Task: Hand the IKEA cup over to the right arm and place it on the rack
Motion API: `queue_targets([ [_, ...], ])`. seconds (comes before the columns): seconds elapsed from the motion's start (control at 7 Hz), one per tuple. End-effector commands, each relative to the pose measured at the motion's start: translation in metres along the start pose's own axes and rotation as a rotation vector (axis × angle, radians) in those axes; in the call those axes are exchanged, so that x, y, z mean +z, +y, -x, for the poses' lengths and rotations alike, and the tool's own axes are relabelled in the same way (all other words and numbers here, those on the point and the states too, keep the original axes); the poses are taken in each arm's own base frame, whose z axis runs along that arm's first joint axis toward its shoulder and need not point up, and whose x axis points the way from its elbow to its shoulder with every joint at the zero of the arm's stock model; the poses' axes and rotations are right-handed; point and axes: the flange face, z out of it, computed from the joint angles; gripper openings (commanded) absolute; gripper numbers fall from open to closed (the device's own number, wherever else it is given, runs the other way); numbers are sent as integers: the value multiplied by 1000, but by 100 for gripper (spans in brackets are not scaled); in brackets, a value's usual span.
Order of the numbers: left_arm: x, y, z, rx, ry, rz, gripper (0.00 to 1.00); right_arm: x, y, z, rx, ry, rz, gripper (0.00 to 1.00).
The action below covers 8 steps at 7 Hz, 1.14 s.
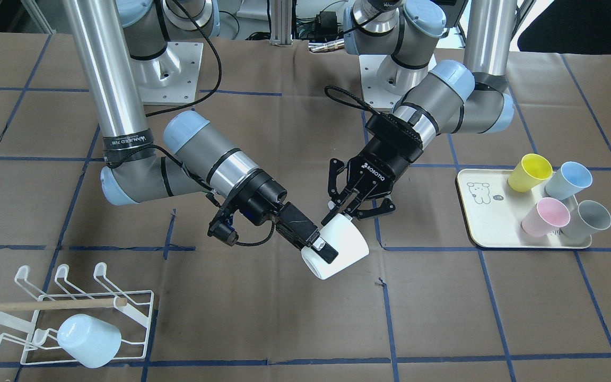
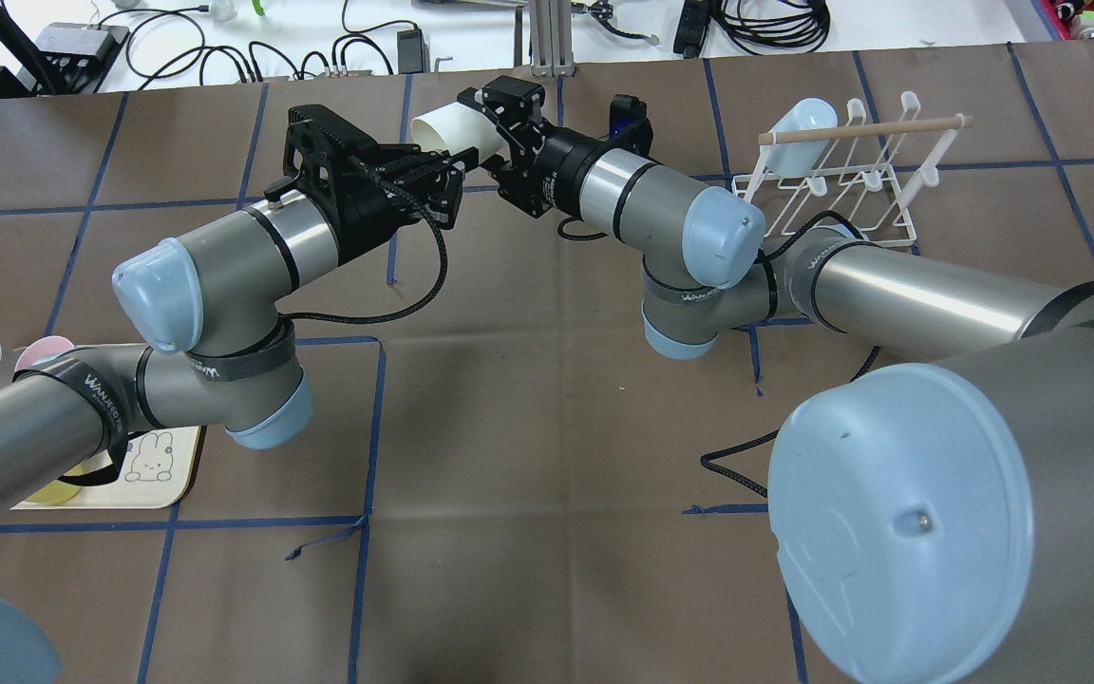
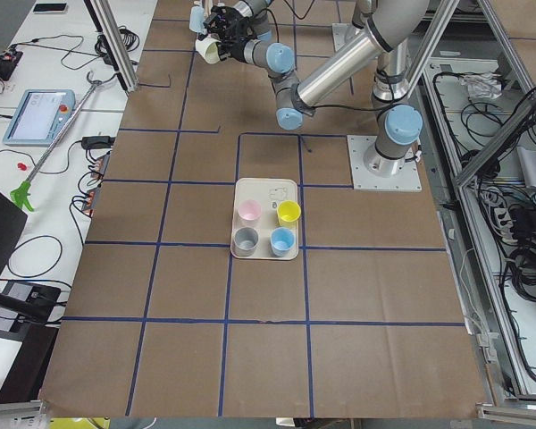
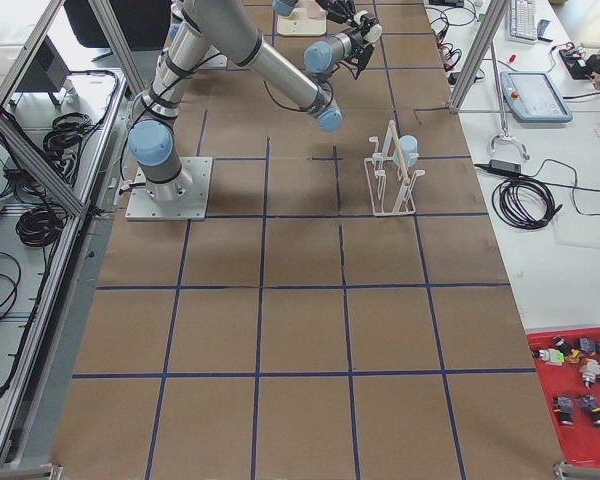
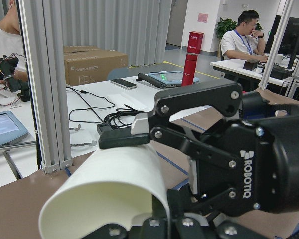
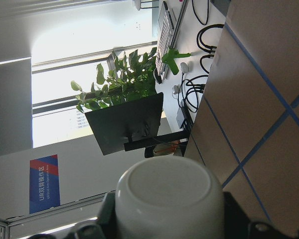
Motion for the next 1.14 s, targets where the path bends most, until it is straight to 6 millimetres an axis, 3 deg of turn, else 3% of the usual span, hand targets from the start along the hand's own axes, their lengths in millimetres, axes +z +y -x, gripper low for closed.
queue_targets([
  [0.0, -2, -4, 4, 8, -44, 1, 82, 0, 0, 0, 0, 0, -1, 62],
  [0.43, -9, -8, -2, 11, -43, -7, 94, 0, -2, 2, -1, -3, -1, 55],
  [0.71, -41, -5, -4, -19, -94, 11, 98, -1, -10, 13, -16, -26, -10, 47],
  [1.0, -92, -10, 4, -111, -177, 82, 98, -7, -24, 26, -33, -47, -34, 43],
])
